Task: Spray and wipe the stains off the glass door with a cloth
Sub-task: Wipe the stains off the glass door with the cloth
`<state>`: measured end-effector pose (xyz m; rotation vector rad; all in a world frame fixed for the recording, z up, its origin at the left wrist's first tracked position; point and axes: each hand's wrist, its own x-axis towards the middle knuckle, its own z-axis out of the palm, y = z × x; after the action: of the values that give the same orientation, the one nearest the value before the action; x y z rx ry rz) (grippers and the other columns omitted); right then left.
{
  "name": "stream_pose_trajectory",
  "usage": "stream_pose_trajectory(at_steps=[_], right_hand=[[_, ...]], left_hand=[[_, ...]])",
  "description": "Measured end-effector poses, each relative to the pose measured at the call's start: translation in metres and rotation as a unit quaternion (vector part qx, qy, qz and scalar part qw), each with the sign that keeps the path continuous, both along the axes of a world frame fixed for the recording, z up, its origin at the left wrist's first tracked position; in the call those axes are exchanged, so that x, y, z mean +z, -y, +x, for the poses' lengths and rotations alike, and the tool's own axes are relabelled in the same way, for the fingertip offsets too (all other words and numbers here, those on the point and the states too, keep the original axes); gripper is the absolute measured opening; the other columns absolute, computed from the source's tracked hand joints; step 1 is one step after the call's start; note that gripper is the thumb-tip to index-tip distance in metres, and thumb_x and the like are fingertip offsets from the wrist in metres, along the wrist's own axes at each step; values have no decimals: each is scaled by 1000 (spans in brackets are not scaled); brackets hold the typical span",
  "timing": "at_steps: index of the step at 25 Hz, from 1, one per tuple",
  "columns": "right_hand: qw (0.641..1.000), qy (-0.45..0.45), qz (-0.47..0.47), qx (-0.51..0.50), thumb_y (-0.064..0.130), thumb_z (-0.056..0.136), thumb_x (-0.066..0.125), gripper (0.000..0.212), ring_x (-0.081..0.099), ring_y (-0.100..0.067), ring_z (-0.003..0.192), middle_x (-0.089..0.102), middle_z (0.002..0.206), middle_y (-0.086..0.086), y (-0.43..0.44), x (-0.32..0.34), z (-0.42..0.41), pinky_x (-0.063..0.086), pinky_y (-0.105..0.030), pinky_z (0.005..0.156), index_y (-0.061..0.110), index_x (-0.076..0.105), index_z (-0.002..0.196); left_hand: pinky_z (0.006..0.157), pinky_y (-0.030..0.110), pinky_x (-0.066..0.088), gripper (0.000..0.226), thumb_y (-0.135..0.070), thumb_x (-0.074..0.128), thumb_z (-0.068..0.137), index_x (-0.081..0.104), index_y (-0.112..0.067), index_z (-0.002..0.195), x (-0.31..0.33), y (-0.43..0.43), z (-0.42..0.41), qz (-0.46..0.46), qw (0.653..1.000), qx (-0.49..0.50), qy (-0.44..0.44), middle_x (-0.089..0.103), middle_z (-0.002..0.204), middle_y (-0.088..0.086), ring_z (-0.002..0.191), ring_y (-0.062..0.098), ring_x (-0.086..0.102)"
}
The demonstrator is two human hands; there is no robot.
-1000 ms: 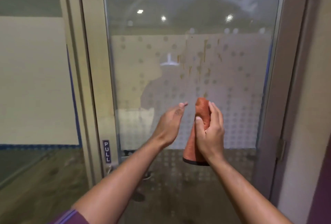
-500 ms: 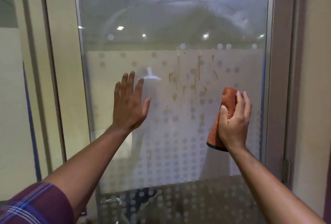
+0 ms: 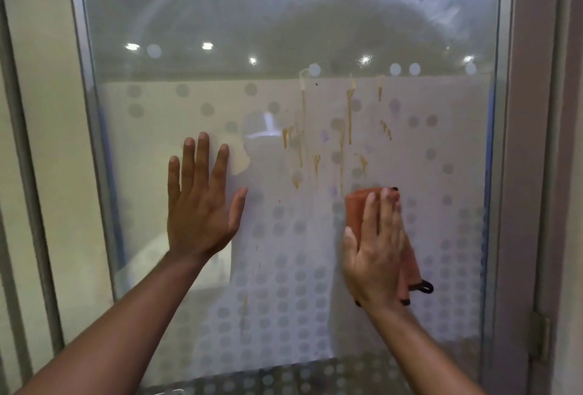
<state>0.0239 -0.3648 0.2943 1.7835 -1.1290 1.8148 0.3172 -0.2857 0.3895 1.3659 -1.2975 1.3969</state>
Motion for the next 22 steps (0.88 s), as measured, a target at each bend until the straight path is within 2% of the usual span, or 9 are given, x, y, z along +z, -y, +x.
stream_pose_trajectory(at_steps=[4,7,9,11,13,15,16,19,22], right_hand=[[986,-159,-50,15,34,99,56,82,12,-39,166,16,179,-17,-12,-46,29,16,-56,133,10,22,170],[954,-282,-102,20,24,95,63,85,15,-40,166,15,180,-12,-12,-63,24,12,-55,135,12,24,170],[938,-320,-130,9,19,97,62,80,17,-38,166,16,180,-9,-3,-57,5,19,-57,133,15,27,170],[960,-256,-108,-13,19,98,60,78,20,-38,165,17,180,-11,8,-42,-18,25,-59,131,15,28,169],[993,-106,-42,-39,20,96,57,80,20,-41,165,17,179,-18,17,-23,-38,22,-59,132,11,26,169],[999,20,9,-25,23,98,52,77,17,-42,165,17,178,-21,21,-9,-47,22,-60,132,6,24,169],[999,49,15,-7,24,101,50,76,15,-43,165,16,178,-22,22,-6,-46,23,-60,132,4,23,169],[999,22,-11,27,24,104,50,73,11,-42,166,15,178,-22,13,-13,-21,20,-54,134,4,23,169],[990,-118,-61,55,23,103,51,71,12,-41,166,19,178,-19,-10,-41,32,24,-55,130,8,28,168]], left_hand=[[138,59,10,79,-56,37,112,12,-19,176,-1,1,1,-2,1000,-1,4,5,185,14,172,36,4],[138,60,11,78,-56,37,112,13,-18,176,-1,-2,0,1,1000,4,4,6,185,16,172,37,5],[138,60,11,78,-55,37,112,13,-17,176,0,-4,-1,4,1000,5,7,7,185,17,172,38,6],[138,61,12,77,-54,37,112,14,-17,176,-1,-4,-1,7,1000,5,6,8,184,18,172,38,6],[138,59,12,76,-52,38,112,15,-17,176,-1,-5,-1,6,1000,0,3,10,184,17,172,38,8],[138,56,13,73,-50,37,113,18,-17,175,1,-8,1,6,1000,-6,4,13,184,16,172,37,11],[138,55,15,72,-50,37,113,20,-18,175,2,-10,3,9,1000,-3,13,14,184,15,172,36,12],[137,52,19,70,-49,37,113,18,-22,176,6,-20,17,33,997,25,60,14,185,12,172,32,12],[137,50,16,70,-49,36,113,16,-25,176,7,-23,23,41,996,44,69,13,185,10,172,30,11]])
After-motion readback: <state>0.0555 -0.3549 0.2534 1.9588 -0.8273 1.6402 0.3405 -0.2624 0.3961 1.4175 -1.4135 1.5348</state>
